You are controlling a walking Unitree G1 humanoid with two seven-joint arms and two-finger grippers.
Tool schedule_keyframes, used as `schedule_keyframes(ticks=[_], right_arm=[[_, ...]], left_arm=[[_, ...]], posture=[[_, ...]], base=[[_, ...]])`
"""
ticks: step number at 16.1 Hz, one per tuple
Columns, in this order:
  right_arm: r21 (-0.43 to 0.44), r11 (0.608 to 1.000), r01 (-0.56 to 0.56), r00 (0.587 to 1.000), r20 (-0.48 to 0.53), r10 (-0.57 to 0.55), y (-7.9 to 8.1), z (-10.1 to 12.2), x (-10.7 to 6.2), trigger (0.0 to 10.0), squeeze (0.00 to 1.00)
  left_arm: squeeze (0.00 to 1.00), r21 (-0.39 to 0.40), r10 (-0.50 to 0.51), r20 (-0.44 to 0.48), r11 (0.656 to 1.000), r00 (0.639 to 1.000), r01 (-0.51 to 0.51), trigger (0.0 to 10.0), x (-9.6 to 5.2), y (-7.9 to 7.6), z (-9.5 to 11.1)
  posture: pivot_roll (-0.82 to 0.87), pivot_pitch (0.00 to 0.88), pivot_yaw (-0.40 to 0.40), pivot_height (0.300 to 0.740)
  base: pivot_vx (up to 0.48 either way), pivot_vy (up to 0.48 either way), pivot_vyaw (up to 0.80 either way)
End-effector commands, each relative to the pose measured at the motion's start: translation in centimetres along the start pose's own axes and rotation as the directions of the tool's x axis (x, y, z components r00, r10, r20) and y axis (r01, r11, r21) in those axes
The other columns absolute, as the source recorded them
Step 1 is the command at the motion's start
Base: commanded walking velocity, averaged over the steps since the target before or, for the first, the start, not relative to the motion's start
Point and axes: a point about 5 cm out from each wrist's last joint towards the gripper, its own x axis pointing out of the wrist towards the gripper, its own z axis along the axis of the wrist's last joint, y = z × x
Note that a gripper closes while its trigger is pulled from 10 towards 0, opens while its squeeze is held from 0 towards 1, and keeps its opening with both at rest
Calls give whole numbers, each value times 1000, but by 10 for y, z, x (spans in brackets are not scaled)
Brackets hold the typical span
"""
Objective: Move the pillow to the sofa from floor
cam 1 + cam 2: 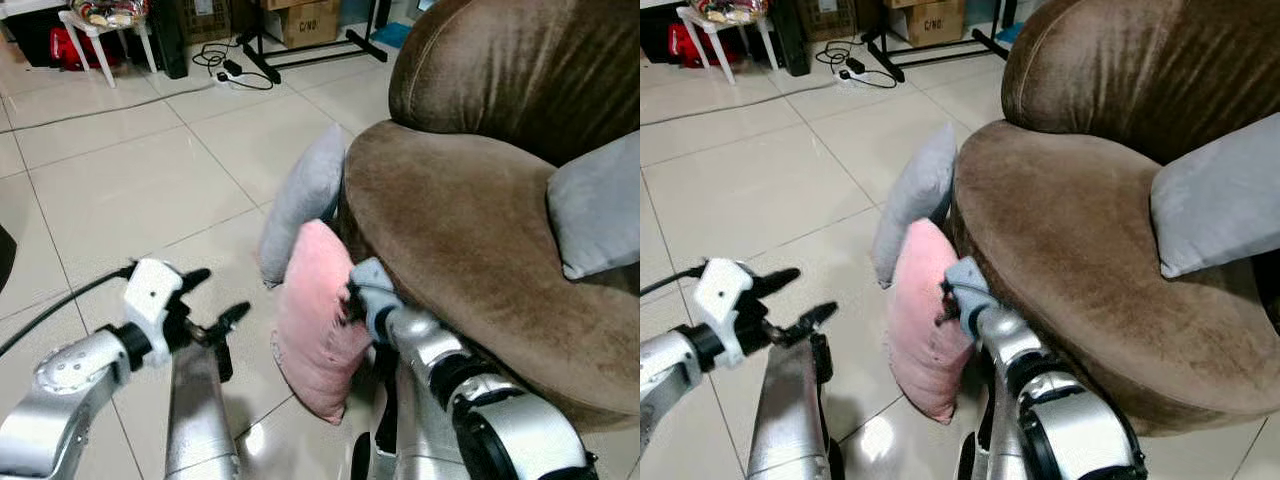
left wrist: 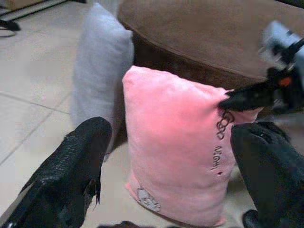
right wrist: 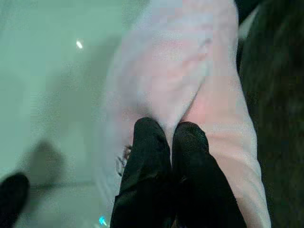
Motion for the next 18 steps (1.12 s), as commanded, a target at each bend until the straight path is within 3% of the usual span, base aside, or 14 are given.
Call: schedule_keyframes(ticks=[1, 3, 5, 7, 8, 9, 10, 11, 12, 13, 14, 15, 16, 18], right_arm=[[38, 999, -20, 999, 47, 18, -9, 3, -4, 0, 0], [63, 998, -28, 985, 170, 17, -23, 19, -16, 0, 0], [151, 988, 17, 927, 368, -72, -38, 48, -52, 0, 0], [208, 976, 65, 895, 421, -149, -43, 55, -73, 0, 0], [253, 963, 89, 826, 522, -213, -52, 74, -100, 0, 0], [304, 950, 64, 735, 630, -251, -62, 100, -133, 3255, 0], [366, 931, 8, 599, 744, -298, -77, 131, -170, 10000, 0], [369, 929, 3, 567, 765, -306, -84, 139, -182, 10000, 0], [245, 964, 107, 587, 767, -260, -90, 146, -193, 10000, 0], [183, 973, 139, 642, 732, -229, -87, 140, -187, 10000, 0], [92, 977, 193, 759, 618, -207, -78, 118, -164, 10000, 0], [36, 969, 245, 857, 459, -234, -72, 94, -139, 10000, 365], [49, 971, 232, 919, 317, -235, -64, 68, -113, 10000, 1000], [49, 987, 152, 974, 164, -158, -50, 37, -79, 10000, 1000]], left_arm=[[0, 0, 26, 6, 1000, 1000, -26, 10000, -3, 3, -3], [0, 2, 66, 26, 998, 998, -66, 10000, -9, 7, -5], [0, -2, 159, 71, 987, 985, -159, 10000, -10, 16, -6], [0, -9, 220, 100, 975, 970, -220, 10000, -9, 21, -7], [0, -20, 272, 118, 962, 955, -271, 10000, -11, 25, -7], [0, -30, 296, 145, 955, 944, -295, 10000, -13, 25, 0], [0, -36, 303, 178, 953, 936, -301, 10000, -13, 19, 11], [0, -42, 301, 193, 954, 934, -298, 10000, -11, 15, 17], [0, -28, 271, 212, 962, 939, -272, 10000, -5, 4, 26], [0, -19, 257, 216, 966, 942, -259, 10000, -1, 0, 29], [0, 10, 243, 208, 968, 947, -251, 10000, 8, -5, 30], [0, 72, 231, 173, 966, 957, -246, 10000, 15, -6, 29], [0, 101, 206, 153, 970, 967, -223, 10000, 19, -9, 29], [0, 111, 142, 119, 982, 983, -155, 10000, 21, -15, 29]], posture=[[128, 0, -63, 440], [107, 0, -58, 440], [69, 0, -53, 440], [54, 0, -49, 440], [48, 0, -48, 440], [37, 0, -41, 440], [30, 0, -38, 440], [12, 0, -33, 440], [8, 0, -32, 440], [5, 0, -33, 440], [5, 0, -36, 440], [10, 0, -39, 440], [19, 0, -44, 440], [31, 0, -40, 440]], base=[[0, 0, 0], [0, 0, 0], [0, 0, 0], [0, 0, 0], [0, 0, 0], [0, 0, 0], [0, 0, 0], [0, 0, 0], [0, 0, 0], [0, 0, 0], [0, 0, 0], [0, 0, 0], [0, 0, 0], [0, 0, 0]])
